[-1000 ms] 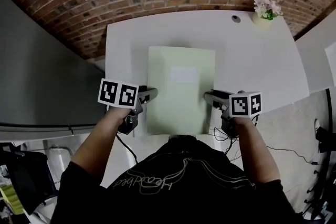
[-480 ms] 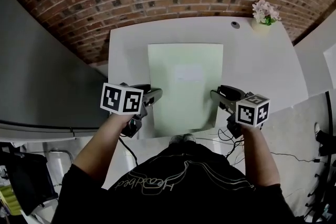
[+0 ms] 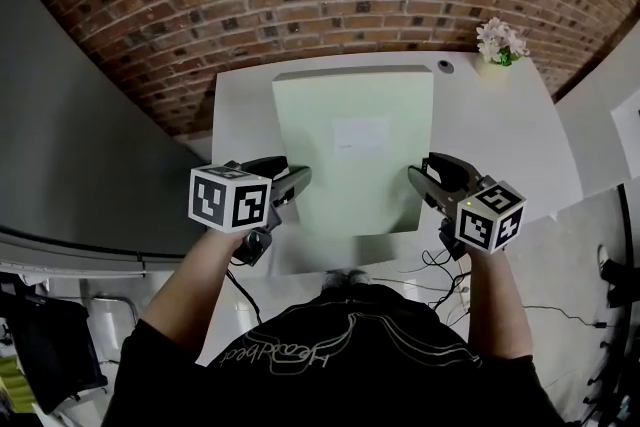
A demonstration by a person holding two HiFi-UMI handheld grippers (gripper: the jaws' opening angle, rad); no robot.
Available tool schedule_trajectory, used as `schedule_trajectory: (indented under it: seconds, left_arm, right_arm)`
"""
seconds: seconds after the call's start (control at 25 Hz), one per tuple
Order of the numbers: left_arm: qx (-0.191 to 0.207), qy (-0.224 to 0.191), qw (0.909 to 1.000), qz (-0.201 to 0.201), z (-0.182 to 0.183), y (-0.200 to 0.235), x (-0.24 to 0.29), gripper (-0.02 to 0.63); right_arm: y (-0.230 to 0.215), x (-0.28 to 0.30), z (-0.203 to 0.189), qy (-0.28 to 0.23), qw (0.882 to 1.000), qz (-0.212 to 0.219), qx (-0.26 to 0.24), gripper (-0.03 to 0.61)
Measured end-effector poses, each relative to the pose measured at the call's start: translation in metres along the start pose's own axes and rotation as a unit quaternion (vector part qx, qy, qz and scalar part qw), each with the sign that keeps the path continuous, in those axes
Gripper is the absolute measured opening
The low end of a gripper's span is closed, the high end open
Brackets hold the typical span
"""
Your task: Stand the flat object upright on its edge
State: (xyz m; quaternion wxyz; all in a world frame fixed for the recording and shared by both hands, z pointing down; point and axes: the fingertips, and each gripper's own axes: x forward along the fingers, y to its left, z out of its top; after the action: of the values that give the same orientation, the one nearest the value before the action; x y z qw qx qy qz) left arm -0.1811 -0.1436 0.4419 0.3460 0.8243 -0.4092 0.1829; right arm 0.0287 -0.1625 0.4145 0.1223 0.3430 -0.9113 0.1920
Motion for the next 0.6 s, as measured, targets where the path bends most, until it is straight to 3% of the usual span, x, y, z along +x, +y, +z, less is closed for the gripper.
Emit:
schedule_trajectory:
  seconds: [0.6]
  left_arm:
    - [0.072,-0.099,0.9924,0.015,0.057,-0.008,-0.022,0.213]
  right_arm:
    - [0.002,-0.001,0.064,-0.086,0.992,0.005,-0.088,0.186]
